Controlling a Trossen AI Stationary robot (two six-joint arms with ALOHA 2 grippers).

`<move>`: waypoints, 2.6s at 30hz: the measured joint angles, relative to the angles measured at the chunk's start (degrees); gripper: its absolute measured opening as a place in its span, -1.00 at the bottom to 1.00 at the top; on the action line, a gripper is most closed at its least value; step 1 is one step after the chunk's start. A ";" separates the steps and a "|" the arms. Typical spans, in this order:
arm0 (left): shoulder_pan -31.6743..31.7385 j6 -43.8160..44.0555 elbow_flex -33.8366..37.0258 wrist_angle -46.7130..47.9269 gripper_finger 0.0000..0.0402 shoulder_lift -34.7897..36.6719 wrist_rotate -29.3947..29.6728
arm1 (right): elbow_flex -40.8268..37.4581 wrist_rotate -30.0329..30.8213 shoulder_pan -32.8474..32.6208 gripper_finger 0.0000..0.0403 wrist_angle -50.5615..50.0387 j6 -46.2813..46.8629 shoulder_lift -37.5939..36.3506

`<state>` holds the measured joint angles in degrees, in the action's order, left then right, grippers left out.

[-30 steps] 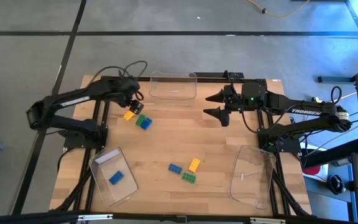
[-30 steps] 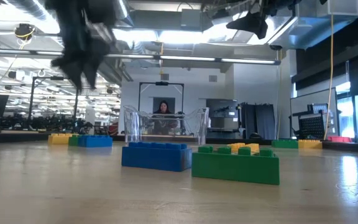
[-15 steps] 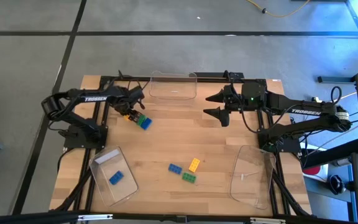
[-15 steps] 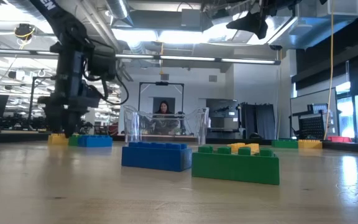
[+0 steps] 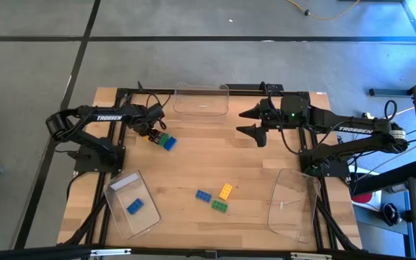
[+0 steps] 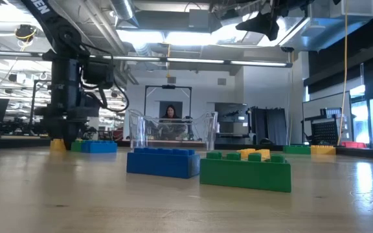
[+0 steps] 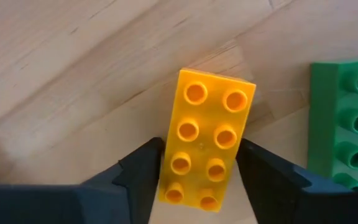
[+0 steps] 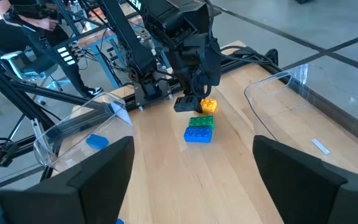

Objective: Sort & place blocks by color
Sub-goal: Put the top left yellow game piece into the top transparent bin

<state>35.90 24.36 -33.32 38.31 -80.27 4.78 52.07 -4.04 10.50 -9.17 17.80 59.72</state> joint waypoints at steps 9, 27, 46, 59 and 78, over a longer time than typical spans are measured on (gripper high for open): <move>-0.02 -3.51 -3.21 2.17 -0.37 5.12 1.51 | 0.00 0.01 0.00 0.64 0.00 -0.11 0.02; -10.68 -3.04 -10.25 -31.06 -0.37 34.93 0.12 | 0.00 2.52 0.00 0.64 0.19 -0.07 0.02; -34.58 -3.11 -4.82 -62.47 -0.37 21.99 7.12 | 0.00 2.48 0.00 0.64 1.20 -0.34 0.04; -34.56 -2.89 -4.87 -62.26 -0.37 22.32 6.84 | 0.00 2.48 0.00 0.64 1.22 -0.31 0.04; -9.95 -7.81 -31.46 -25.52 -0.37 7.33 -3.91 | 0.00 4.43 0.00 0.64 1.24 -0.26 0.04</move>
<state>25.95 16.55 -64.78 12.79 -72.94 0.87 52.07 0.38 10.50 -7.93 17.54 59.77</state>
